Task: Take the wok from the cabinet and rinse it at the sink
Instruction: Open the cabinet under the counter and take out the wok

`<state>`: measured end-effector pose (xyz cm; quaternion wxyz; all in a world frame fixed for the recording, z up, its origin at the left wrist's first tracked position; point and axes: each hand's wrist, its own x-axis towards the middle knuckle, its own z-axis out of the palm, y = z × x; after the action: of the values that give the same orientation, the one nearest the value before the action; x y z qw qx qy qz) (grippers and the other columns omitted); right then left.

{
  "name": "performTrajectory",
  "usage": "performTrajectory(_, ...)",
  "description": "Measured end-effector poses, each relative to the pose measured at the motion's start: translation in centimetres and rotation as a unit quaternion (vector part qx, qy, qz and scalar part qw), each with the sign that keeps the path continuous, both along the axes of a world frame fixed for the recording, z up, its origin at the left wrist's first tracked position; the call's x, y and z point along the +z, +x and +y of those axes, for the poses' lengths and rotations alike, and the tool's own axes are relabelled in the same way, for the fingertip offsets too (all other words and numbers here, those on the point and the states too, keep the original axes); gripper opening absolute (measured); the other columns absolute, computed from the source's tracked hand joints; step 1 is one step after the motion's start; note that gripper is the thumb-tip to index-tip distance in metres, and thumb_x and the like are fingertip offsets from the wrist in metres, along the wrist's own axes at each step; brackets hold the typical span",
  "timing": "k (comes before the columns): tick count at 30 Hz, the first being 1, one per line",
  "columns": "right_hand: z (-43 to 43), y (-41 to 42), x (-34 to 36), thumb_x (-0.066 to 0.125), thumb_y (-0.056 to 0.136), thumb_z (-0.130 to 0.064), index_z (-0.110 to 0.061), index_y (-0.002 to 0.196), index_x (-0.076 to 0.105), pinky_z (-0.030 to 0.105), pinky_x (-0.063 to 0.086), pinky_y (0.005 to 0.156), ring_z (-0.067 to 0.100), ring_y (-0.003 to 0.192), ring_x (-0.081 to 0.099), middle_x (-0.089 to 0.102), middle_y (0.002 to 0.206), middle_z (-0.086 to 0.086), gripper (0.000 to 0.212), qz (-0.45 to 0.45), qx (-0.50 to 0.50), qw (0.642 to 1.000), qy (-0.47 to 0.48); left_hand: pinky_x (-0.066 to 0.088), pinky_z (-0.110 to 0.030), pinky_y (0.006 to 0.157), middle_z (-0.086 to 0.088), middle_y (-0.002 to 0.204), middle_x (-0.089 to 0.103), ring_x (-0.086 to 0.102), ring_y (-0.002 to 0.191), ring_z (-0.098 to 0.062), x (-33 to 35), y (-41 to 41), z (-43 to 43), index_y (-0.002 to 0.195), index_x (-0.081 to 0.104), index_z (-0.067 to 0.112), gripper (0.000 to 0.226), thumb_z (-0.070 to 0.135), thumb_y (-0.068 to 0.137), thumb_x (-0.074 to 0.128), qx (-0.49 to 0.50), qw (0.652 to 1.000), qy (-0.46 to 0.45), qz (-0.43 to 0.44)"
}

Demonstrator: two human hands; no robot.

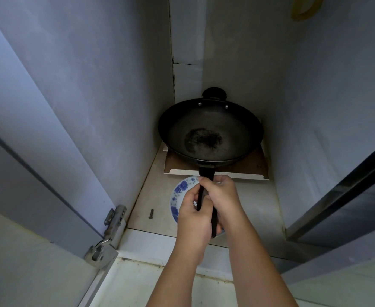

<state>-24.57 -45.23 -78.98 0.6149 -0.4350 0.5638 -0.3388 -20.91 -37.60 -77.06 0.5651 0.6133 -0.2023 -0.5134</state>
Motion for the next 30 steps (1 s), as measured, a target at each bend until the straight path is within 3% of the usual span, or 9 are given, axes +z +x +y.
performTrajectory(7,0.8,-0.2,1.0,0.061,0.086,-0.017,-0.003,0.096,0.065,0.030,0.054,0.060,0.018,0.058,0.067,0.068,0.070,0.009,0.018,-0.020,0.012,0.999,0.022,0.054,-0.024,0.048,-0.009,0.110,0.066,0.065,0.087,-0.024,0.5,-0.1,0.5,0.103,0.053,0.041,0.024,0.020,0.095,0.049,0.012,1.000,-0.012,-0.024)
performTrajectory(11,1.8,-0.1,2.0,0.059,0.086,-0.015,-0.010,0.083,0.062,0.022,0.049,0.046,0.010,0.045,0.064,0.063,0.056,0.002,0.007,-0.076,0.030,0.995,0.064,0.056,-0.045,0.085,0.002,0.119,0.062,0.061,0.108,-0.023,0.5,-0.1,1.3,0.115,0.050,0.040,0.032,0.017,0.093,0.051,0.019,0.997,-0.023,-0.074)
performTrajectory(14,2.3,0.3,2.8,0.059,0.085,-0.017,-0.012,0.080,0.060,0.020,0.047,0.044,0.012,0.050,0.062,0.060,0.056,0.002,0.007,-0.079,0.054,0.993,0.072,0.050,-0.053,0.093,0.003,0.120,0.061,0.060,0.111,-0.030,1.0,0.1,2.1,0.109,0.046,0.048,0.036,0.016,0.092,0.052,0.020,0.994,-0.040,-0.096)
performTrajectory(16,2.6,0.6,3.3,0.060,0.085,-0.017,-0.011,0.081,0.058,0.019,0.046,0.041,0.013,0.050,0.059,0.057,0.057,0.004,0.007,-0.091,0.057,0.991,0.082,0.055,-0.053,0.083,0.003,0.119,0.061,0.062,0.103,-0.039,1.3,0.3,2.6,0.114,0.046,0.047,0.038,0.016,0.092,0.053,0.013,0.993,-0.043,-0.107)
performTrajectory(19,3.2,0.9,3.6,0.058,0.086,-0.013,-0.011,0.076,0.055,0.022,0.046,0.043,0.012,0.048,0.055,0.052,0.052,0.002,0.010,-0.092,0.066,0.991,0.073,0.051,-0.031,0.045,0.004,0.114,0.060,0.064,0.061,-0.020,1.5,0.8,3.5,0.109,0.045,0.049,0.039,0.015,0.092,0.053,0.008,0.994,-0.044,-0.096)
performTrajectory(20,3.4,1.0,3.6,0.056,0.085,-0.011,-0.011,0.072,0.054,0.023,0.046,0.044,0.011,0.044,0.054,0.050,0.049,0.001,0.013,-0.089,0.070,0.992,0.063,0.050,-0.032,0.045,0.003,0.113,0.060,0.064,0.058,-0.021,1.5,0.9,3.8,0.105,0.044,0.052,0.040,0.015,0.092,0.053,0.006,0.995,-0.042,-0.094)
performTrajectory(24,4.8,1.1,3.9,0.053,0.083,-0.007,-0.010,0.069,0.052,0.027,0.048,0.050,0.012,0.044,0.054,0.050,0.050,0.002,0.014,-0.058,0.081,0.995,0.022,0.051,-0.059,0.077,-0.005,0.114,0.062,0.059,0.095,-0.051,1.6,1.2,5.2,0.101,0.045,0.057,0.042,0.017,0.090,0.055,-0.002,0.995,-0.040,-0.091)
performTrajectory(27,6.5,0.8,5.4,0.052,0.083,-0.003,-0.009,0.062,0.051,0.028,0.049,0.050,0.014,0.043,0.054,0.051,0.043,0.002,0.021,-0.040,0.083,0.996,0.000,0.046,-0.031,0.043,0.000,0.098,0.062,0.056,0.047,-0.022,3.0,1.1,7.1,0.100,0.048,0.049,0.039,0.011,0.092,0.052,-0.013,0.996,-0.056,-0.065)
performTrajectory(30,8.4,0.2,7.6,0.051,0.082,-0.001,-0.006,0.062,0.048,0.025,0.049,0.046,0.015,0.040,0.055,0.050,0.044,0.004,0.021,-0.007,0.087,0.996,-0.009,0.036,-0.021,0.035,0.008,0.076,0.064,0.044,0.034,-0.012,5.2,0.4,9.3,0.103,0.047,0.042,0.036,0.008,0.093,0.049,-0.015,0.999,-0.040,-0.024)
